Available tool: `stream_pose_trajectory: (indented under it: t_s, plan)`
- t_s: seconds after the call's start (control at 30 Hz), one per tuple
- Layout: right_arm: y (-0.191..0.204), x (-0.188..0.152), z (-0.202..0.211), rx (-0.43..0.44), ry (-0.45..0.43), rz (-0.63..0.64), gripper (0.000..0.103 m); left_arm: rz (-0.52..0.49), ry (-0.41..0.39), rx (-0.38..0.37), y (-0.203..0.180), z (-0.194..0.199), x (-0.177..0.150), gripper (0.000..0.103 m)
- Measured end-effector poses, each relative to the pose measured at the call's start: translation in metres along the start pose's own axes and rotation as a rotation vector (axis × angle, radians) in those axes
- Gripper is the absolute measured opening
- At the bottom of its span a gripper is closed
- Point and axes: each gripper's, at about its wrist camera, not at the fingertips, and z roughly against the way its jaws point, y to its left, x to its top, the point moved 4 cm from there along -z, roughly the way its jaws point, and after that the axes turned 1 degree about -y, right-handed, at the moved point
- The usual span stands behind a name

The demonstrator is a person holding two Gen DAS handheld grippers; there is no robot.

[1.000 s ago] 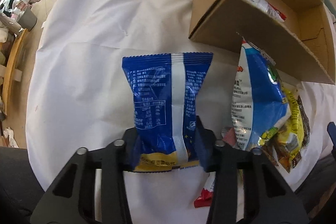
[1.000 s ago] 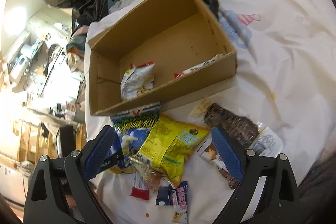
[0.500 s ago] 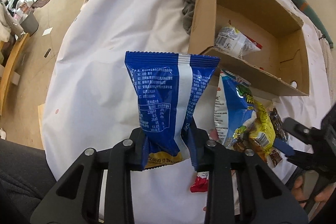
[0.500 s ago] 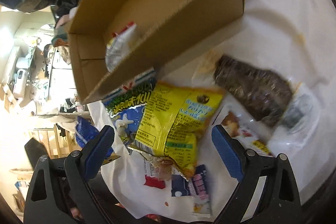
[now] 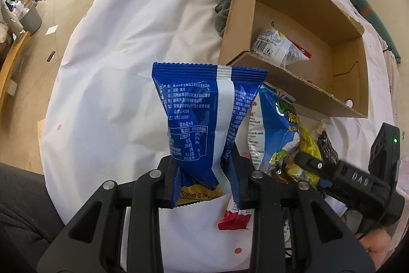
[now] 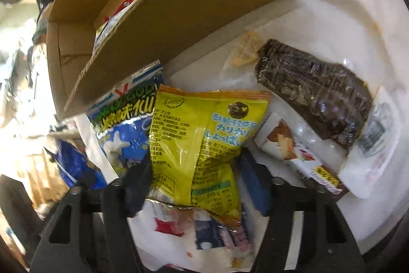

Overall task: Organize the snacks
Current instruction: 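Lift the blue packet with the left gripper while the right gripper grasps the yellow chip bag, then carry both packets over the box and open both grippers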

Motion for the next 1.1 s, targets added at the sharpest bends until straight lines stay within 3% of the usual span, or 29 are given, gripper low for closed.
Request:
stream_pose_trajectory:
  t_s: [0.2,0.57,0.7,1.1]
  plan:
    - [0.009,-0.010,0.027,0.046,-0.048,0.065,0.041,0.017,-0.017,0.014,0.006,0.001,0.001,0.027]
    - [-0.003,-0.026,0.098,0.208,-0.187,0.110,0.039,0.049,-0.088,0.028,0.018,0.018,0.005,0.027]
    - [0.002,-0.024,0.133,0.281,-0.281,0.141,0.039,0.042,-0.126,0.031,0.017,0.031,0.010,0.027]
    - [0.032,0.017,0.199,0.222,-0.512,0.303,0.039,-0.101,-0.250,-0.007,-0.028,0.079,0.062,0.027]
